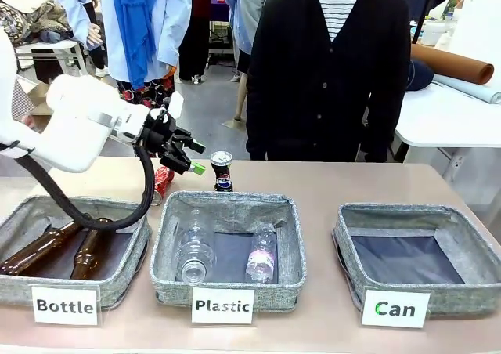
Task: Sort the can waste into the basket.
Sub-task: Pick up the can waste from the table and place it in the right Fabric basket.
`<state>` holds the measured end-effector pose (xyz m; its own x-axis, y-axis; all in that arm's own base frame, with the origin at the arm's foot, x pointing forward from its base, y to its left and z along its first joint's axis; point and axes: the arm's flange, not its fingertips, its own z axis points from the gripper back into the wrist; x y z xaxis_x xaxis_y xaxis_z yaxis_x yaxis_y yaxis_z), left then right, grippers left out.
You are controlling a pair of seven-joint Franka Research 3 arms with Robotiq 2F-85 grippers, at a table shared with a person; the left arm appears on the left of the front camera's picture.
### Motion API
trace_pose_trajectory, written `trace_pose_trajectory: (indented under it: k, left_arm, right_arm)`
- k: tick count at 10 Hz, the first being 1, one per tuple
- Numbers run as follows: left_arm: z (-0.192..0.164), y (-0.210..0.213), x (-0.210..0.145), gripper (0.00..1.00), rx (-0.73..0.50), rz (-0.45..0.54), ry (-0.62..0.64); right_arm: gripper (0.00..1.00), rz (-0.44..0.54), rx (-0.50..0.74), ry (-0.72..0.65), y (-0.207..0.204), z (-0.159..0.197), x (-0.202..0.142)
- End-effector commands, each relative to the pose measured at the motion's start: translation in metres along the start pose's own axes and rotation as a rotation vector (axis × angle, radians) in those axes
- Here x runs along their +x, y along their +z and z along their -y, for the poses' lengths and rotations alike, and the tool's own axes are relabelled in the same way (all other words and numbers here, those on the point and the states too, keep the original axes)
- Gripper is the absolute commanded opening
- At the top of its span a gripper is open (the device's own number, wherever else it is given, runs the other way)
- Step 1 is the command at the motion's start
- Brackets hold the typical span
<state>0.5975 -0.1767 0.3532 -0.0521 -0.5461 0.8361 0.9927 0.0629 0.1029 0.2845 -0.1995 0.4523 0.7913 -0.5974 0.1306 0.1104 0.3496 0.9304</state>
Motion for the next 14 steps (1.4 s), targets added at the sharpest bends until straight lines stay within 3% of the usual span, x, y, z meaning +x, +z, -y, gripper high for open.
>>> trace_pose_trajectory:
  k: [1,6,11,14]
  left_arm:
    - [-0.021,0.001,0.003,1.0,0.0,-0.002,0.038]
    - [-0.055,-0.034,-0.016,1.0,-0.126,-0.003,0.119]
    - [-0.062,-0.088,-0.008,1.0,-0.286,0.005,0.088]
    - [-0.064,-0.091,-0.008,1.0,-0.291,0.035,0.063]
  right_arm:
    - [1.0,0.012,0.028,0.024,-0.001,0.0,0.002]
    - [1.0,0.012,0.028,0.024,-0.001,0.0,0.002]
    - [1.0,0.012,0.028,0.024,-0.001,0.0,0.002]
    - [1.0,0.012,0.028,0.024,-0.001,0.0,0.002]
